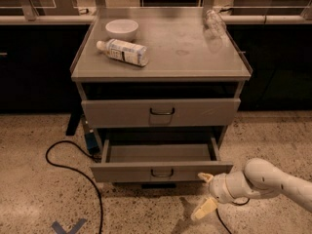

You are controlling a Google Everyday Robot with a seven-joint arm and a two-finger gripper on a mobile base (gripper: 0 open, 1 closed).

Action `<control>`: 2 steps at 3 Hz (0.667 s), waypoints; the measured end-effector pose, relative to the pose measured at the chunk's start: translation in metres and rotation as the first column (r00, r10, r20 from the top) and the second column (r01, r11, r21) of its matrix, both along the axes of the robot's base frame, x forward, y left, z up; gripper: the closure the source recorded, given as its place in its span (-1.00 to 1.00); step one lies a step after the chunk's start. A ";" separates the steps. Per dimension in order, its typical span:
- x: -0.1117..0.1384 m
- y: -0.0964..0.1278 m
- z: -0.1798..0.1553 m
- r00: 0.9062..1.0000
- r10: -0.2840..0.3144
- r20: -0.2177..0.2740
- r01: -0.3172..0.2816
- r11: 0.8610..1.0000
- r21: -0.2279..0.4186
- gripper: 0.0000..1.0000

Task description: Close middle drawer

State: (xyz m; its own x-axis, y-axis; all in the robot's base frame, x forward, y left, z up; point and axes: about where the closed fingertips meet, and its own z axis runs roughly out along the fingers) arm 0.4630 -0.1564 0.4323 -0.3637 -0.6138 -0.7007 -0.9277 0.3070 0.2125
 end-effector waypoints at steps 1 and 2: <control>0.000 0.000 0.000 1.000 0.000 0.000 0.000 1.000 0.000 -1.00; 0.030 0.009 -0.005 1.000 0.015 0.003 -0.016 1.000 0.021 -1.00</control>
Offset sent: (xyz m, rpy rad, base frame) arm 0.0972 0.0245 -0.0121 0.0627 -0.0150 0.0422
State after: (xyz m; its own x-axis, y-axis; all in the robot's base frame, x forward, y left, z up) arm 0.4934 -0.1472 0.4277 -0.3521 -0.6043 -0.7147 -0.9329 0.2881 0.2161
